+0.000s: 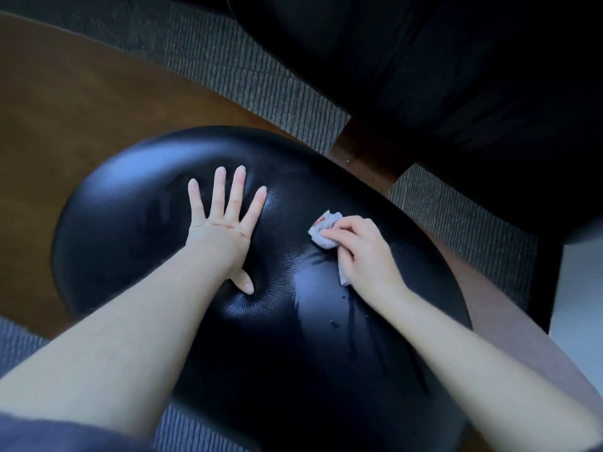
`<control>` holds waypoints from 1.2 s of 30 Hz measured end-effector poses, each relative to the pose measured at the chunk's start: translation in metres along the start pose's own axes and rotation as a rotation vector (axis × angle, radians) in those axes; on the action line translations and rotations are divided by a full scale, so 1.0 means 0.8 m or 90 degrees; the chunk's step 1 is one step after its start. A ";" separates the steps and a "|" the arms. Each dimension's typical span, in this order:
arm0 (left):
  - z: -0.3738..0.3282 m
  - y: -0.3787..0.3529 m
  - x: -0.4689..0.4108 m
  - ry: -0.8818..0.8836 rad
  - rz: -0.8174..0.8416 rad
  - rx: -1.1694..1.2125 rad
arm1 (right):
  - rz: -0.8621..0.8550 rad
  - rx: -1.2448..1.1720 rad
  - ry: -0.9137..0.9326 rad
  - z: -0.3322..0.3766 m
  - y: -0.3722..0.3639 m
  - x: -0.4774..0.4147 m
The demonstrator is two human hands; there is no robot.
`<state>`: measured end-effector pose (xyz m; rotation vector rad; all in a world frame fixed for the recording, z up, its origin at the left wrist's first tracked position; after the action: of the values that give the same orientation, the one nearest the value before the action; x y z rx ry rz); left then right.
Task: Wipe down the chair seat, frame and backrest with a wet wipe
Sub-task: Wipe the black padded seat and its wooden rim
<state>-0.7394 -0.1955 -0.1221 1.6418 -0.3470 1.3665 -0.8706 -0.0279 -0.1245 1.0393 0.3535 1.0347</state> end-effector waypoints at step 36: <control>0.138 0.031 0.020 -0.206 -0.571 0.103 | -0.206 -0.063 -0.212 0.138 -0.044 -0.142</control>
<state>-0.6840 -0.2901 -0.0896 1.8151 0.3131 0.4621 -0.8346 -0.1865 -0.1221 1.0052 0.1871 0.5727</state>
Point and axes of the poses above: each hand's wrist, its own x-axis away from the middle knuckle, its own y-axis out of the back of the hand, z = x × y, the point moved 6 cm from there along -x, towards the middle knuckle, and after that the axes turned 13 degrees about x, right-handed, at the moved point
